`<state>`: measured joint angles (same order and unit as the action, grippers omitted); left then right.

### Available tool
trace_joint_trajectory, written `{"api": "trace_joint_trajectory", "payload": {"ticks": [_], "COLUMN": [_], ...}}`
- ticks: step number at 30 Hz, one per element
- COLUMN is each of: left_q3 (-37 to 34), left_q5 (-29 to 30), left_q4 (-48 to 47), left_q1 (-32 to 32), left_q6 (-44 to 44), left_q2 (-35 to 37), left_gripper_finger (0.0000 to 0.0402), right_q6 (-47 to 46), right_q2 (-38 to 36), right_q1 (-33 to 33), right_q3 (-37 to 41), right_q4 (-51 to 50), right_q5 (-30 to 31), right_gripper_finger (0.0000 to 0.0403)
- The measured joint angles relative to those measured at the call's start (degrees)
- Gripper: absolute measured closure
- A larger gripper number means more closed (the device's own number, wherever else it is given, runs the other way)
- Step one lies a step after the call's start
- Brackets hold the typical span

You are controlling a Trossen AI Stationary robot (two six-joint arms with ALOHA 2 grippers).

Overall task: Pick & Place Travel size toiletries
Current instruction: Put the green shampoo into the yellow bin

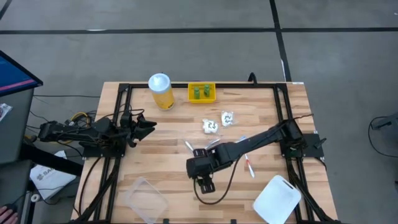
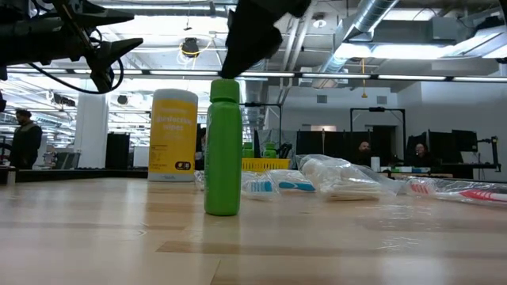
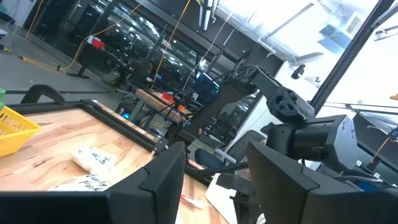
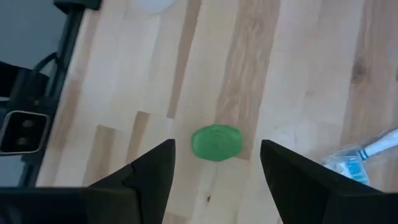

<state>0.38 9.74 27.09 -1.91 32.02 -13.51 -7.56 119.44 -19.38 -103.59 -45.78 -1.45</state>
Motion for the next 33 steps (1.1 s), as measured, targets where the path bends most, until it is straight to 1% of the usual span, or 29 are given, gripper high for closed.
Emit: {"api": "trace_joint_trajectory", "payload": {"ticks": [17, 20, 22, 24, 26, 28, 33], "left_q3": [0.0, 0.0, 0.0, 0.0, 0.0, 0.0, 0.0], "left_q5": [0.1, 0.1, 0.1, 0.1, 0.1, 0.0, -0.1], "left_q4": [0.0, 0.0, 0.0, 0.0, 0.2, 0.0, 0.4], "left_q1": [0.0, 0.0, 0.0, 0.0, 0.0, 0.0, 0.0], "left_q6": [0.0, 0.0, 0.0, 0.0, 0.0, 0.0, 0.0], "left_q2": [0.0, 0.0, 0.0, 0.0, -0.3, -0.5, -1.9], "left_gripper_finger": [0.023, 0.023, 0.023, 0.023, 0.023, 0.023, 0.023], "right_q6": [3.5, 3.0, 3.2, 3.2, 3.1, 3.0, 3.0], "right_q2": [0.0, 1.7, 2.4, 3.5, 3.6, 3.8, 3.7], "right_q1": [0.4, 0.4, 0.2, 0.2, 0.3, 0.3, 0.6], "right_q3": [-0.1, -0.2, 0.2, -0.3, 0.1, -0.1, -0.1], "right_q4": [3.0, 4.5, 3.2, 5.4, 2.7, 4.0, 3.0], "right_q5": [0.5, 0.4, 0.4, 0.4, 0.4, 0.4, 0.4], "right_gripper_finger": [0.0177, 0.0177, 0.0177, 0.0177, 0.0177, 0.0177, 0.0177]}}
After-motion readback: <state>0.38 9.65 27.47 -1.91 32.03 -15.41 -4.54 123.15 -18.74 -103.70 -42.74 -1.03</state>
